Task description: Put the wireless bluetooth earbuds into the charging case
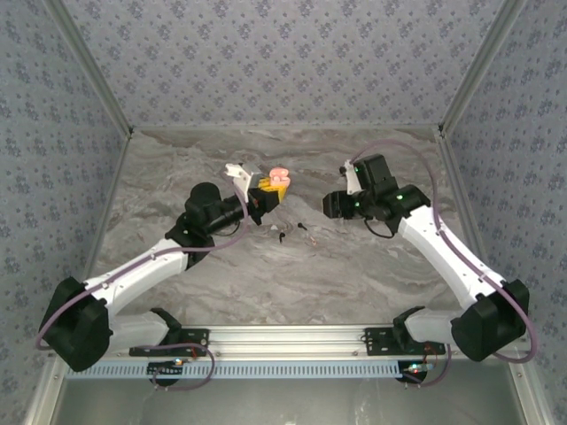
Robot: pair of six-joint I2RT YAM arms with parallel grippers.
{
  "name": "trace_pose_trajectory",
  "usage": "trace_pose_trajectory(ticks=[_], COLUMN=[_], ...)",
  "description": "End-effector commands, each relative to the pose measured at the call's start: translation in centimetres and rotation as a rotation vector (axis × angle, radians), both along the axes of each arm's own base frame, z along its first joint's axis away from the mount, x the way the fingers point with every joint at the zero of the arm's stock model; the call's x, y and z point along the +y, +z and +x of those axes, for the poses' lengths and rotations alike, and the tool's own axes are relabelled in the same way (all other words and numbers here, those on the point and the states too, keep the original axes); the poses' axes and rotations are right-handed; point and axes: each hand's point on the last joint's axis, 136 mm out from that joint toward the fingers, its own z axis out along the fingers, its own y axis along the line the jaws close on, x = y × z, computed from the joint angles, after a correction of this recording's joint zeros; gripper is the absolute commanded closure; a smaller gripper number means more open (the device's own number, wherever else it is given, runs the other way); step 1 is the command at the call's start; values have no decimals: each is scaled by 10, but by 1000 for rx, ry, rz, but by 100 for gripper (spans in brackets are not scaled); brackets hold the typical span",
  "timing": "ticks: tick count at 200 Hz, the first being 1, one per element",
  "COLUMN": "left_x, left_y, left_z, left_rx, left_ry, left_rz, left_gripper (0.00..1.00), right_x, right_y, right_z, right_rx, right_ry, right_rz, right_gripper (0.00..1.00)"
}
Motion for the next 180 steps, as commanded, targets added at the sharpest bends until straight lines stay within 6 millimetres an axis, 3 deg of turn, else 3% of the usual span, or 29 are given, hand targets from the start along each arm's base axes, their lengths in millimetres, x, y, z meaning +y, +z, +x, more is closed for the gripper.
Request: trace_pose_trajectory(ticks=[1, 64, 132, 180], left_x=[1, 7, 8, 9], left_y=[33, 37, 37, 36], left_z=[-12, -21, -23, -22], left_rx=[-74, -77, -72, -72], left_ry=[-36, -41, -38, -35], left_rz=[-36, -30, -28, -26], left_gripper=[86, 86, 86, 86], right_x=[9, 25, 60, 72], right_y=[-29, -95, -132, -153], right_z=[-14, -28, -36, -30], right_rx=[91, 239, 333, 358], right_ry=[87, 163, 248, 246], right_rz=[-1, -95, -106, -134], right_gripper=[48, 50, 72, 78])
